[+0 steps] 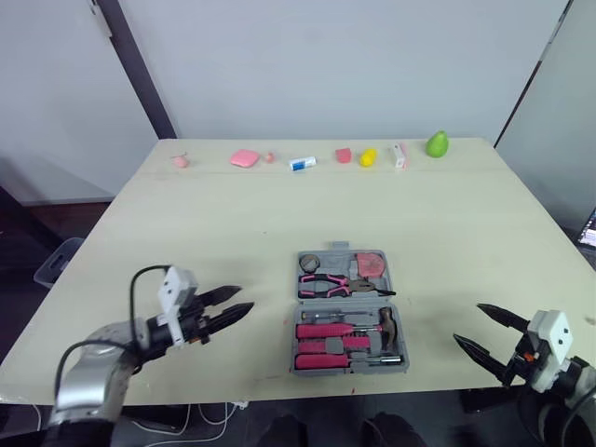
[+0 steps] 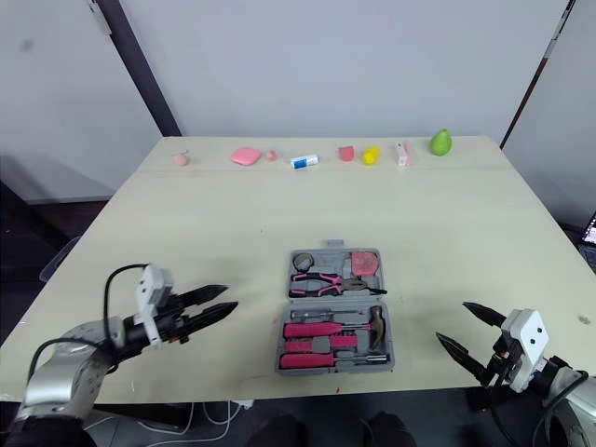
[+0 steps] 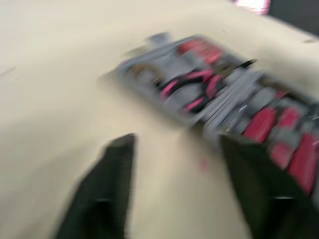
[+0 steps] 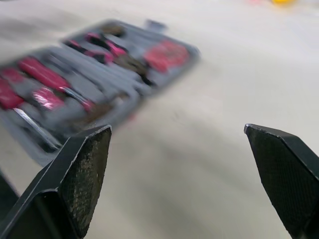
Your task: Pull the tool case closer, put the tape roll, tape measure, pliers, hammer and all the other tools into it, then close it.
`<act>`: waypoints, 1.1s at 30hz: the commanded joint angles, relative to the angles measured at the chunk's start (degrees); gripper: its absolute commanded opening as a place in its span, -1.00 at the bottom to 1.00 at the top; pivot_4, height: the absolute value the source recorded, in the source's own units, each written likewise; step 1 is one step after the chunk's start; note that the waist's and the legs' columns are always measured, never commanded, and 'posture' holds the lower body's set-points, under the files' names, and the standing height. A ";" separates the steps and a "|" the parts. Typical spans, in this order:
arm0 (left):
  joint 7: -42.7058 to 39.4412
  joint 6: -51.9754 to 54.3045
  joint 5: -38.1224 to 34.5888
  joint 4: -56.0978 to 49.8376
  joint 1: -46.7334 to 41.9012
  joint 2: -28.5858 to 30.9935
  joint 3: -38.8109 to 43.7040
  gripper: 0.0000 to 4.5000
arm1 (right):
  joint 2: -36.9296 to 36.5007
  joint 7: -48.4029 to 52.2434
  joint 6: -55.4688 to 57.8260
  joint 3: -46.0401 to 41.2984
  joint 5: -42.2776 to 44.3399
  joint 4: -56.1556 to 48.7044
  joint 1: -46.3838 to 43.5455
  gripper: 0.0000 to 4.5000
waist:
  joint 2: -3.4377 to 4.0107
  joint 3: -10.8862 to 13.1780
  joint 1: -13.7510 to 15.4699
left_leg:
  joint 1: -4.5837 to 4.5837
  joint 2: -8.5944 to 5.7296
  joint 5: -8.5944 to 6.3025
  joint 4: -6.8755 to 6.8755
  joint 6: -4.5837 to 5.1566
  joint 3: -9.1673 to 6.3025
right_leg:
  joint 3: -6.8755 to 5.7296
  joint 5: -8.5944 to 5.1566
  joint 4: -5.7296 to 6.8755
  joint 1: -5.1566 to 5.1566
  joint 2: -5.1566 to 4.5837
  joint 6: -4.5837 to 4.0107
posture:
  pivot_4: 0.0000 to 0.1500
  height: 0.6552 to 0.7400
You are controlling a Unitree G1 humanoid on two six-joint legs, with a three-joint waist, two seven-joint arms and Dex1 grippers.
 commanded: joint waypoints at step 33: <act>-8.24 -15.06 14.25 23.65 -21.64 -2.42 -17.24 -0.94 | -4.42 3.76 5.44 18.32 -12.11 14.10 -26.56 -1.00 | -0.01 -0.03 0.01 | -0.03 -0.10 0.00 0.03 0.00 0.24 | -0.05 0.12 0.02 -0.01 0.09 0.15 | 1.00 1.00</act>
